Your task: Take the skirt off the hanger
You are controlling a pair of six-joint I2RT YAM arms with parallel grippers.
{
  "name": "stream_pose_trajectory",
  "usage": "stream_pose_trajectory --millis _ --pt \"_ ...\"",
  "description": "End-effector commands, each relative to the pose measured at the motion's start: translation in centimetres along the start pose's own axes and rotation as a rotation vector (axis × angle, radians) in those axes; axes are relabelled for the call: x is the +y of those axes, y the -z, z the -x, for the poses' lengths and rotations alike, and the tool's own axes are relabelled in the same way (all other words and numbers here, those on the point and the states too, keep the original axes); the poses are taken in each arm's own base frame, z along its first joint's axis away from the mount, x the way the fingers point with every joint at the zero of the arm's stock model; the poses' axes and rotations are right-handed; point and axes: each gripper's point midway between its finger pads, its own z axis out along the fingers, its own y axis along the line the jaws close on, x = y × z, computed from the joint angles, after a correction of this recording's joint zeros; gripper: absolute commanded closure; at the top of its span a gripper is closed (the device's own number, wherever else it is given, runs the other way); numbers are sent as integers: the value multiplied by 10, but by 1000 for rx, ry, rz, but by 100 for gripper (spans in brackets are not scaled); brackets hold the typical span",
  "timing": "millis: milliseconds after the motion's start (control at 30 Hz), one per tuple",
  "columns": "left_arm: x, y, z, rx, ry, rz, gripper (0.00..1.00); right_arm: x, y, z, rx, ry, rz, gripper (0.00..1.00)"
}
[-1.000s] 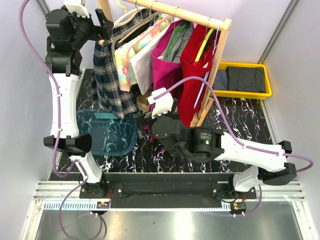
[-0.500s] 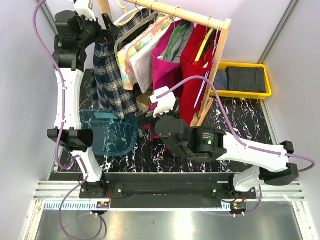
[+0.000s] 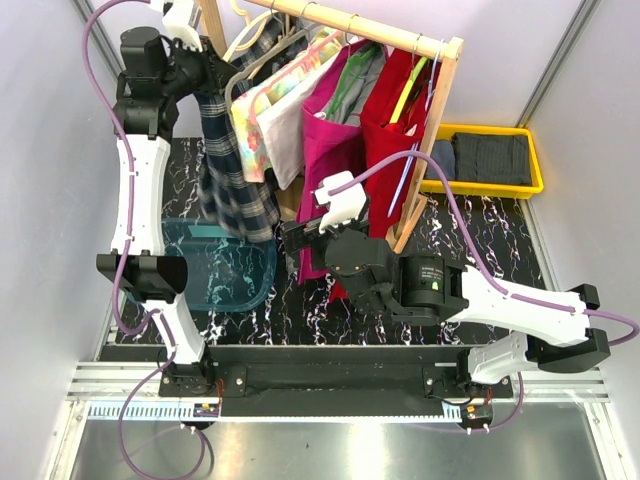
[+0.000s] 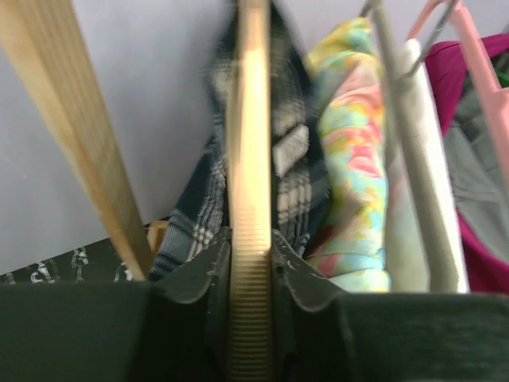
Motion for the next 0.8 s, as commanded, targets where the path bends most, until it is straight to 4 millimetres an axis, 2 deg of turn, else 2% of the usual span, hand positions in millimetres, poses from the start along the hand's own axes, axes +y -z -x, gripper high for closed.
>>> stream_pose_trajectory --millis 0,133,333,433,567,767 --pt "-9 11 29 -75 -43 -17 87 -6 5 15 -47 -65 -16 2" --pt "-12 29 65 -181 -84 24 94 -4 2 9 -39 -58 -16 3" --pt "-27 75 130 -376 -146 74 96 -2 0 2 -27 -60 -13 3" --pt "-31 96 151 -446 -169 90 96 -2 0 -2 -20 -64 -11 3" --pt "-41 110 164 -489 -188 80 96 1 -1 -9 -8 -62 -4 3" --pt "-51 119 180 -545 -178 51 97 4 -5 -18 8 -54 -2 3"
